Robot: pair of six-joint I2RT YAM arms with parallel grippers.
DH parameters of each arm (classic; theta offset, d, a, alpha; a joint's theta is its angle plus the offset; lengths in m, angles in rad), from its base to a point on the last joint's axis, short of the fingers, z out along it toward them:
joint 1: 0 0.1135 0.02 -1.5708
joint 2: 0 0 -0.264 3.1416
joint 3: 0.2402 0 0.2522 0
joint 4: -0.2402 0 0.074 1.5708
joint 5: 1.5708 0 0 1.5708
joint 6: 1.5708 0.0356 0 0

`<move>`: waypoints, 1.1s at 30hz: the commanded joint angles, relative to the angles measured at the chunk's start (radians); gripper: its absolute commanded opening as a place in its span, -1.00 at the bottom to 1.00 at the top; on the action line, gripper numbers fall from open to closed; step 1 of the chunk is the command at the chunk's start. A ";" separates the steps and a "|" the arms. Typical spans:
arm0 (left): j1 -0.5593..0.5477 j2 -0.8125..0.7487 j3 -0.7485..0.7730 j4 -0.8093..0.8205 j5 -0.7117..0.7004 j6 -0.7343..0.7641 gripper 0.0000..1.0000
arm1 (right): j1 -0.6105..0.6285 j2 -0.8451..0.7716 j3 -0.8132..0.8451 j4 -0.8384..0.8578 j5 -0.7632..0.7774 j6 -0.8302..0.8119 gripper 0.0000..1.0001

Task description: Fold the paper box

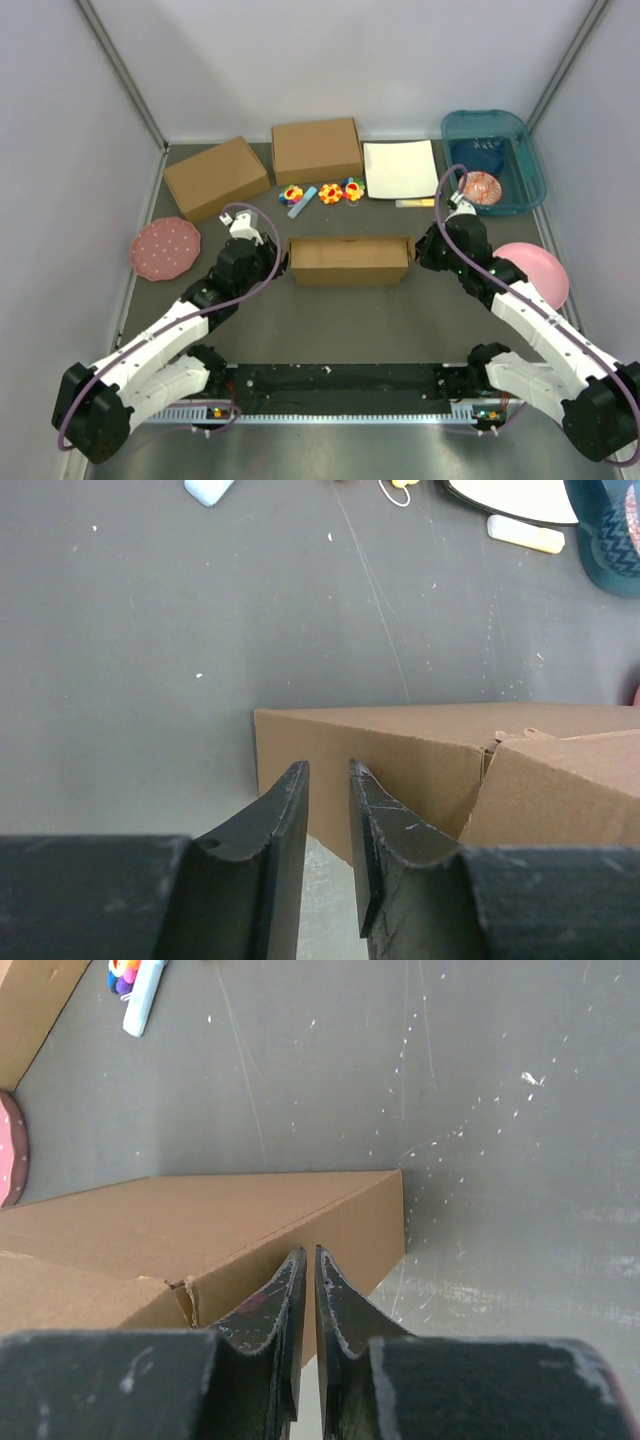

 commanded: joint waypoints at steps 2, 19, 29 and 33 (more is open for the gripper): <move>0.017 0.006 0.054 0.019 -0.043 0.029 -0.32 | -0.024 0.014 0.067 0.040 0.008 -0.051 -0.81; 0.054 -0.081 0.068 -0.133 -0.152 0.078 0.12 | -0.082 -0.134 0.223 -0.152 0.179 -0.262 -0.29; 0.055 -0.270 0.046 -0.269 -0.296 0.031 0.24 | -0.077 -0.181 0.203 -0.055 -0.065 -0.356 0.21; 0.055 -0.328 0.075 -0.291 -0.316 0.045 0.38 | -0.053 -0.090 0.254 -0.078 -0.105 -0.387 0.20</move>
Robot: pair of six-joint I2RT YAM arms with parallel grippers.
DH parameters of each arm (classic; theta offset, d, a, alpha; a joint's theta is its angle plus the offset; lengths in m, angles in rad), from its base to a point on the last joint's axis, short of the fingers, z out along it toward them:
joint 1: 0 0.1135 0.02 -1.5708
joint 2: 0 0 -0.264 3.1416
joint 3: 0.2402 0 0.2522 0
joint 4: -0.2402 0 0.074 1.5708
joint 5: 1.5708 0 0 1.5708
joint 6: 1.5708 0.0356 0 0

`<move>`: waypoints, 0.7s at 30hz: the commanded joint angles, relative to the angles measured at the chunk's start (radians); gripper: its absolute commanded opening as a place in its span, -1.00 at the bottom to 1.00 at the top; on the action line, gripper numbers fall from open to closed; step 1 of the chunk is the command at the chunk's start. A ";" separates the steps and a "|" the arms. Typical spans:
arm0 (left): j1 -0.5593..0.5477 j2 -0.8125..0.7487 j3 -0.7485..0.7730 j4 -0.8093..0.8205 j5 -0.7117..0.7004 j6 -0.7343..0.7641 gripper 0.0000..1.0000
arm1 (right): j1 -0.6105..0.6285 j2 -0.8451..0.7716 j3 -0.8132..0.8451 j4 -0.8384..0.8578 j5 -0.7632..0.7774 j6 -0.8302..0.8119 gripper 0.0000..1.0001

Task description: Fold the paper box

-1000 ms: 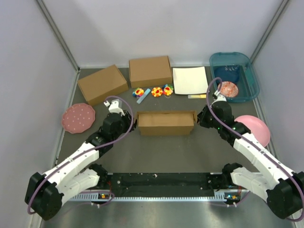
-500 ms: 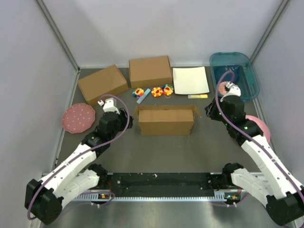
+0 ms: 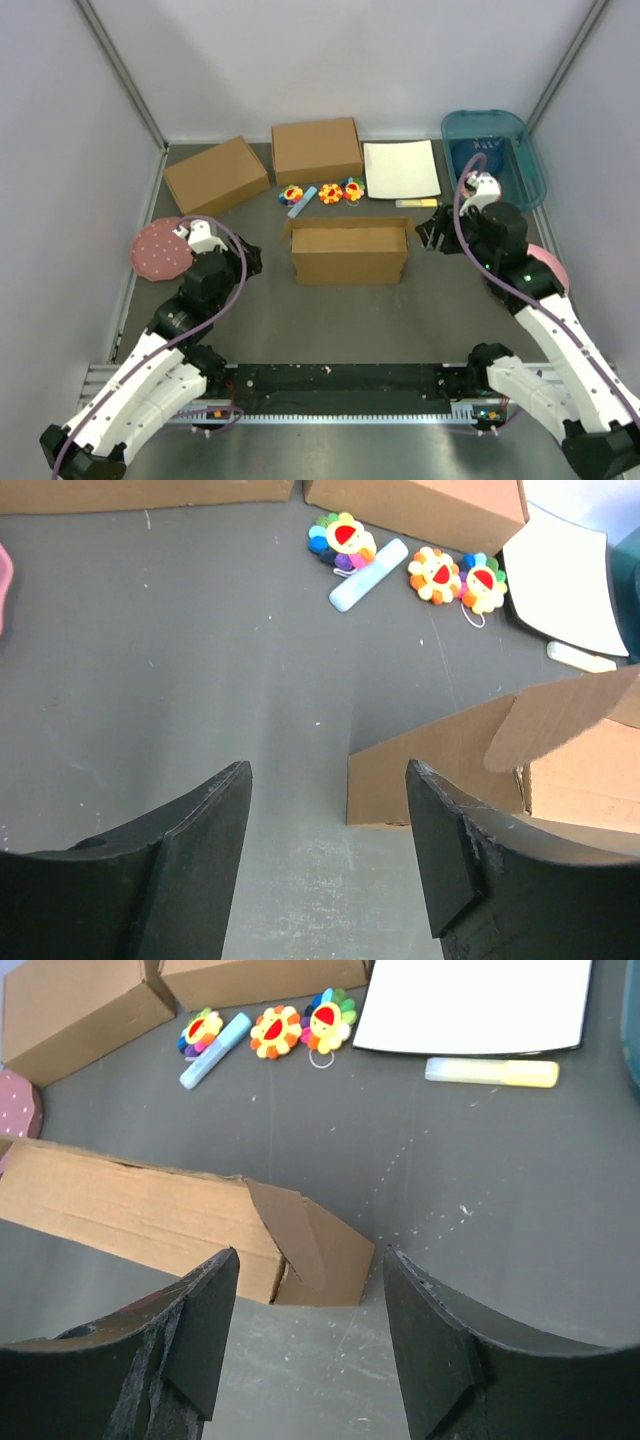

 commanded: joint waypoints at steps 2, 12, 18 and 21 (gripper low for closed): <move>0.005 -0.064 0.050 -0.038 -0.074 0.008 0.40 | 0.030 0.083 0.087 0.030 -0.073 -0.067 0.19; 0.007 -0.064 0.101 0.006 -0.065 0.062 0.42 | 0.082 0.169 0.098 -0.001 -0.004 -0.124 0.01; 0.009 -0.051 0.107 0.042 -0.039 0.067 0.41 | 0.099 0.188 0.087 -0.004 0.026 -0.138 -0.15; 0.010 -0.045 0.118 0.051 -0.027 0.079 0.41 | 0.102 0.194 0.087 -0.003 0.034 -0.138 -0.27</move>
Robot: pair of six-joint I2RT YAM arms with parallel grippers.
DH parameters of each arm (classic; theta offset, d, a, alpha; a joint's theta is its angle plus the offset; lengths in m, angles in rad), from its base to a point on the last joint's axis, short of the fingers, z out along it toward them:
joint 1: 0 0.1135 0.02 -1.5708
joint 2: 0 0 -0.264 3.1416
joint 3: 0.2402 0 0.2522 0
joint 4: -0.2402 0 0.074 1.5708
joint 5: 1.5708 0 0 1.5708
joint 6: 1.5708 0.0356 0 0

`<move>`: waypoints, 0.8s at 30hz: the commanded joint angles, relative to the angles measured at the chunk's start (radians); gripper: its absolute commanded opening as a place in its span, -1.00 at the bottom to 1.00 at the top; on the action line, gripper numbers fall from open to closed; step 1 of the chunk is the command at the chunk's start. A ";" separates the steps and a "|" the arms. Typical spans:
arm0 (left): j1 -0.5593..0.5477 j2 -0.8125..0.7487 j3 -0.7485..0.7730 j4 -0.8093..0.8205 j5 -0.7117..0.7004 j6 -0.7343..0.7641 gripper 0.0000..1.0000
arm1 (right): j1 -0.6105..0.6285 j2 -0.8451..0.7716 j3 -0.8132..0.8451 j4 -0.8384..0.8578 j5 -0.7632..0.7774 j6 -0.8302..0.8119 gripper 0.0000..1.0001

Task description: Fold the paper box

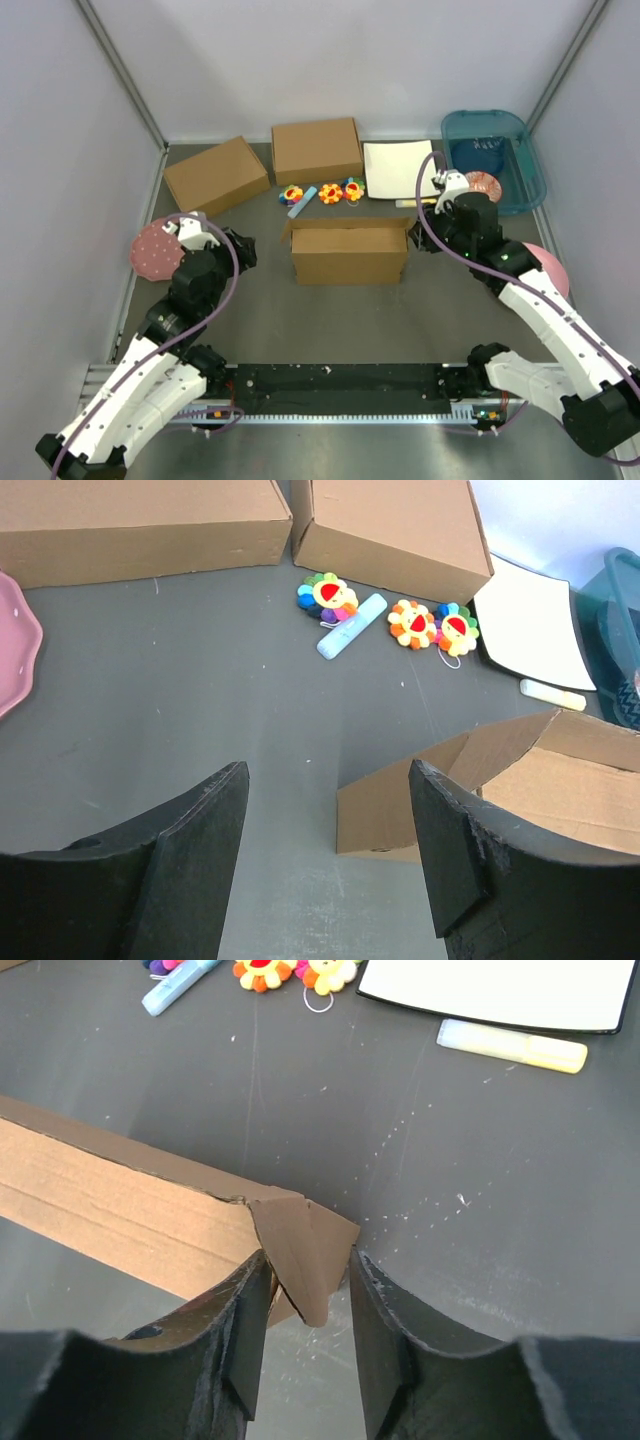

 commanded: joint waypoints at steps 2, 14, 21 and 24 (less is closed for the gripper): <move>0.007 0.019 0.059 0.078 0.041 0.044 0.41 | 0.015 0.008 0.027 0.019 0.030 -0.020 -0.32; 0.011 0.013 0.038 0.146 0.153 0.093 0.49 | 0.035 0.013 0.020 0.017 0.061 -0.022 -0.59; 0.013 0.030 0.041 0.170 0.213 0.144 0.53 | 0.041 0.017 0.023 0.013 0.058 -0.012 -0.63; 0.014 0.039 0.039 0.175 0.271 0.174 0.53 | 0.041 0.020 0.023 0.011 0.055 -0.011 -0.63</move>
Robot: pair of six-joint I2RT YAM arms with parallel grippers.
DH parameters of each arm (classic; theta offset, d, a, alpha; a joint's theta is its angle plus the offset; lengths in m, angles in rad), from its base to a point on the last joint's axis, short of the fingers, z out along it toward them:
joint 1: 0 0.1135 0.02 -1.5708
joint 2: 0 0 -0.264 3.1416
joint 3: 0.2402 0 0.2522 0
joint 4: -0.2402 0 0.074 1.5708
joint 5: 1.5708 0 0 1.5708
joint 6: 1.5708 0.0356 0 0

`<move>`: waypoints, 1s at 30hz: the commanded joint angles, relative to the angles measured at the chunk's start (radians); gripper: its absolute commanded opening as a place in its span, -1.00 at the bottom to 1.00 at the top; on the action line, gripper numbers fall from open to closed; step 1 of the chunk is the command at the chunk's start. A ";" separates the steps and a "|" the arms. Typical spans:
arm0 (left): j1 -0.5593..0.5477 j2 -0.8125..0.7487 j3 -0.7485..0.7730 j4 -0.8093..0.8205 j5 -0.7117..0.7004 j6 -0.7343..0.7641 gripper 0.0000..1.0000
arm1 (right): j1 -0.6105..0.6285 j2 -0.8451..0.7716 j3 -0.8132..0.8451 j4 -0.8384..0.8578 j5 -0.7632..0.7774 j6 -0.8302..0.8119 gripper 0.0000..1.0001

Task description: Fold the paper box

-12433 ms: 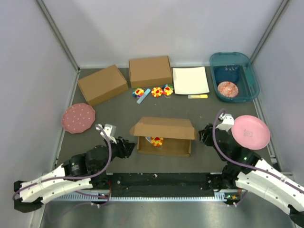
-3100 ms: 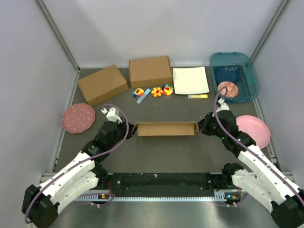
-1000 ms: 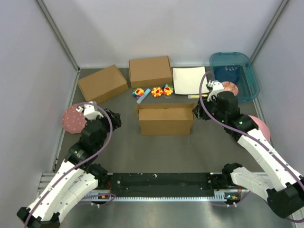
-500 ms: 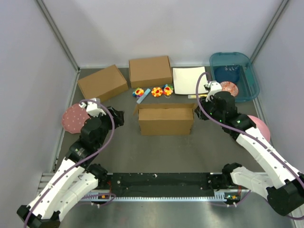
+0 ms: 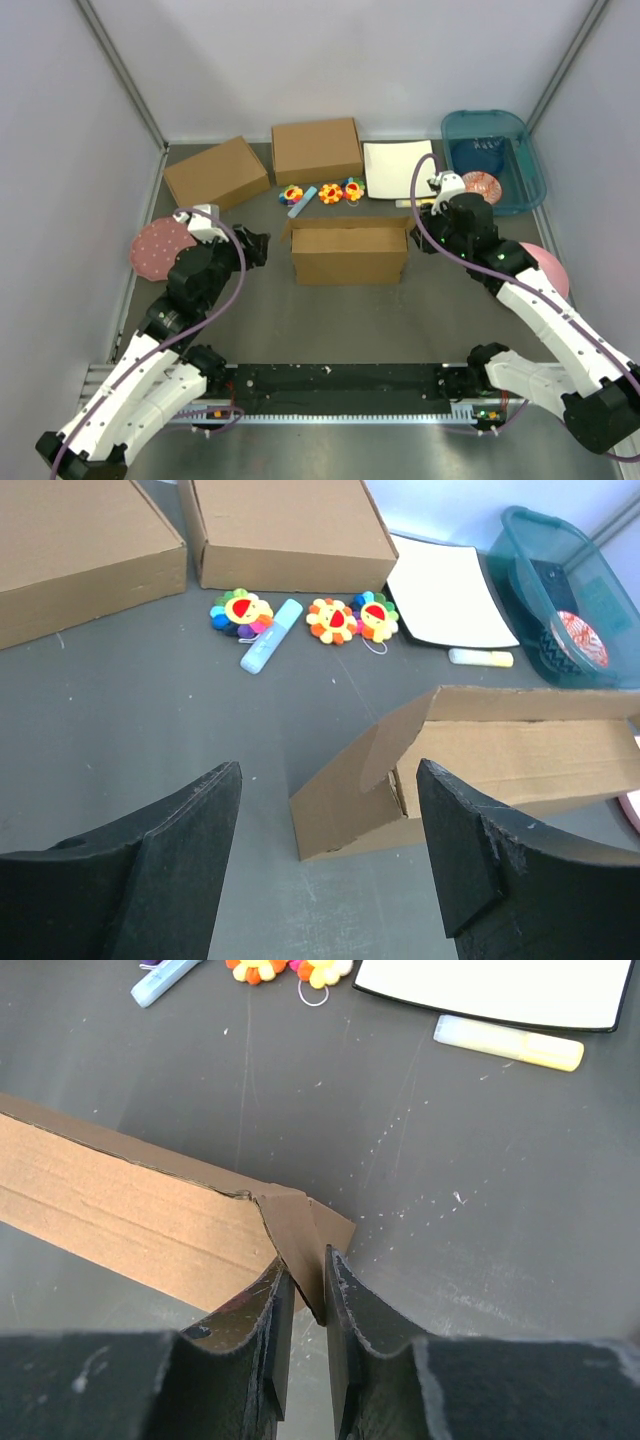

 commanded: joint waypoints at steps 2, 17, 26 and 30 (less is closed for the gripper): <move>0.007 0.027 0.016 0.065 0.129 0.077 0.53 | 0.013 0.005 0.023 0.012 0.013 0.001 -0.63; 0.008 0.172 0.055 0.146 0.269 0.283 0.52 | 0.015 0.009 0.032 0.011 -0.003 0.016 -0.64; 0.008 0.287 0.121 0.131 0.290 0.326 0.32 | 0.016 0.008 0.041 -0.002 -0.006 0.022 -0.65; 0.008 0.296 0.117 0.128 0.287 0.338 0.17 | 0.016 0.006 0.041 -0.005 -0.030 0.027 -0.65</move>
